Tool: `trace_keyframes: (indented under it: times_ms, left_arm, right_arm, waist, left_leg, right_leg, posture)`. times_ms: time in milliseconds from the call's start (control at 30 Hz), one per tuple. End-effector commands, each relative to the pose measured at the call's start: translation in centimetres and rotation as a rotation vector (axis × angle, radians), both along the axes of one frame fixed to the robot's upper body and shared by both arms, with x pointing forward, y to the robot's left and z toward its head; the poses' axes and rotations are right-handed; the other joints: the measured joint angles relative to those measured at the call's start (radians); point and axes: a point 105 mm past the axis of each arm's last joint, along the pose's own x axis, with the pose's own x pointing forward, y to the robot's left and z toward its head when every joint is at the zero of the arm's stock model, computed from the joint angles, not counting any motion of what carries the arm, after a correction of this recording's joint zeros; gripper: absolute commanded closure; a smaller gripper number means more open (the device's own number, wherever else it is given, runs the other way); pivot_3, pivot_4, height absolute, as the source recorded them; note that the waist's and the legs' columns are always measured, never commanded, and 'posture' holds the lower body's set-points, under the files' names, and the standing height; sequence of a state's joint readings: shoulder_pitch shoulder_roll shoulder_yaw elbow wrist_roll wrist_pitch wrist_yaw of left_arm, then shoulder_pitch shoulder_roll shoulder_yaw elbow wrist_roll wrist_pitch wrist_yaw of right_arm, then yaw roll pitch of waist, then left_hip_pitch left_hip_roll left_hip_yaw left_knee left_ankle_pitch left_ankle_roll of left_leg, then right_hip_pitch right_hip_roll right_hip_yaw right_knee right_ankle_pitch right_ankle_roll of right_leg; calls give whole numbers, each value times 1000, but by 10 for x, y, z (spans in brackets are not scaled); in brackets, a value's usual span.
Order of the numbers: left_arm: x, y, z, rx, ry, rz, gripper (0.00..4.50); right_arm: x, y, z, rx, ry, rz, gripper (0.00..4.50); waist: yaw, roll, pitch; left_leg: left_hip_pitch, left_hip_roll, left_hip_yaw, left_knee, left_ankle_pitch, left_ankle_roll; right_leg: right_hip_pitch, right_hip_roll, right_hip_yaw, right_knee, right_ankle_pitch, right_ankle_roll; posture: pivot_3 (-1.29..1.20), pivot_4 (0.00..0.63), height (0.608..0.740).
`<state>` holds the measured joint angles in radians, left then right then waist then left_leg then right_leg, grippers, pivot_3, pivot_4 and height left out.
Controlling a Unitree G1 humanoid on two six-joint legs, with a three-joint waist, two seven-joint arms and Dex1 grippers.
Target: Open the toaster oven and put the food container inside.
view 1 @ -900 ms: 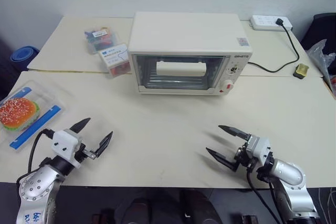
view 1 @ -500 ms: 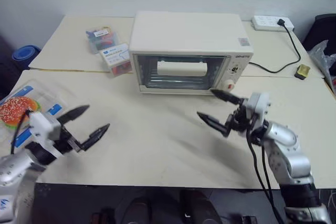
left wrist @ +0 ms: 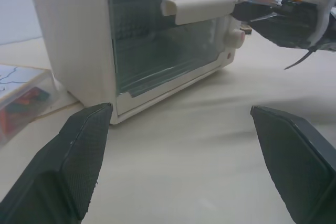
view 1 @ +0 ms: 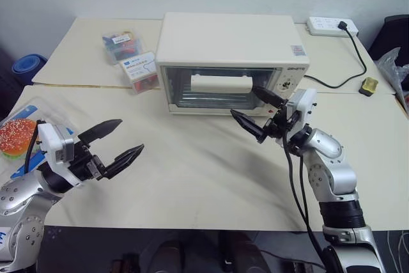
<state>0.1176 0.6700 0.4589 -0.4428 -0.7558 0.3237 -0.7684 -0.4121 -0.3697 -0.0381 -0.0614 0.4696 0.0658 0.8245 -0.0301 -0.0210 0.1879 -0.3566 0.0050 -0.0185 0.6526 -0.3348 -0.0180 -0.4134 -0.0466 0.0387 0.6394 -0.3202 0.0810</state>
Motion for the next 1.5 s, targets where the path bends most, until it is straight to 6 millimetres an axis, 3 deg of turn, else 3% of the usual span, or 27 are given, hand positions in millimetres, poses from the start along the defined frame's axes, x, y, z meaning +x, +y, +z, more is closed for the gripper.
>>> trace_keyframes:
  times_ms: [33,200,267,400,567,667,800,1000,1100,1233,1333,1500]
  left_arm:
    - [-6,-2,3,-18,1,-23,0]
    - [0,-3,5,-1,8,-42,0]
    - [11,-4,13,-11,-7,-33,0]
    - [44,-7,29,-41,-42,11,853]
    - [80,-28,27,26,-27,-32,2511]
    - [93,-45,23,53,-25,-89,3463]
    - [91,-61,14,89,-17,-190,4459]
    - [78,-75,-2,114,12,-297,4459]
    - [74,-76,-21,209,25,-299,4459]
    - [79,-72,-40,247,48,-227,4459]
    - [77,-70,-50,255,52,-177,4459]
    - [76,-68,-61,242,42,-52,4459]
  right_arm:
    - [-28,15,0,-43,-89,128,19]
    - [-51,9,-29,-203,-80,205,19]
    - [-55,5,-36,-238,-81,211,19]
    - [-58,1,-47,-282,-83,208,0]
    - [-57,1,-48,-286,-92,196,0]
    - [-55,-6,-51,-293,-91,166,0]
    - [-56,-14,-55,-299,-82,128,0]
    - [-65,-55,-73,-271,-22,-44,0]
    - [-75,-80,-85,-283,24,-137,0]
    - [-83,-116,-83,-241,66,-297,0]
    - [-79,-116,-57,-212,13,-303,0]
    - [-63,-91,-33,-170,-28,-234,0]
  waist:
    - [0,0,0]
    - [1,0,0]
    - [2,0,0]
    - [3,0,0]
    - [-2,0,0]
    - [-3,0,0]
    - [2,0,0]
    - [6,0,0]
    - [6,0,0]
    - [5,0,0]
    - [-4,0,0]
    - [2,0,0]
  left_leg:
    - [0,0,0,0,0,0]
    - [1,0,0,0,0,0]
    - [1,0,0,1,0,0]
    - [2,-1,-1,4,1,-1]
    - [3,-2,0,4,1,-1]
    - [2,-1,1,4,1,-2]
    - [0,-1,1,6,4,-7]
    - [0,-1,1,7,2,-4]
    - [1,-1,1,8,1,-1]
    - [2,-1,1,8,1,-1]
    - [4,-1,2,8,1,-1]
    - [5,0,2,8,1,-1]
  right_leg:
    - [0,0,0,0,0,0]
    - [0,0,0,1,0,0]
    - [1,0,0,1,0,0]
    - [1,0,0,6,0,0]
    - [2,2,0,7,0,0]
    - [1,3,1,6,0,0]
    - [0,2,0,5,0,0]
    - [1,2,1,6,0,0]
    - [2,2,1,6,0,0]
    - [3,2,2,8,0,1]
    - [3,2,4,9,0,1]
    - [2,3,5,12,0,1]
  posture:
    - [0,150,740]
    - [0,150,740]
    - [0,150,740]
    - [0,150,740]
    - [0,150,740]
    - [0,150,740]
    - [0,150,740]
    - [0,150,740]
    - [0,150,740]
    - [0,150,740]
    - [0,150,740]
    - [0,150,740]
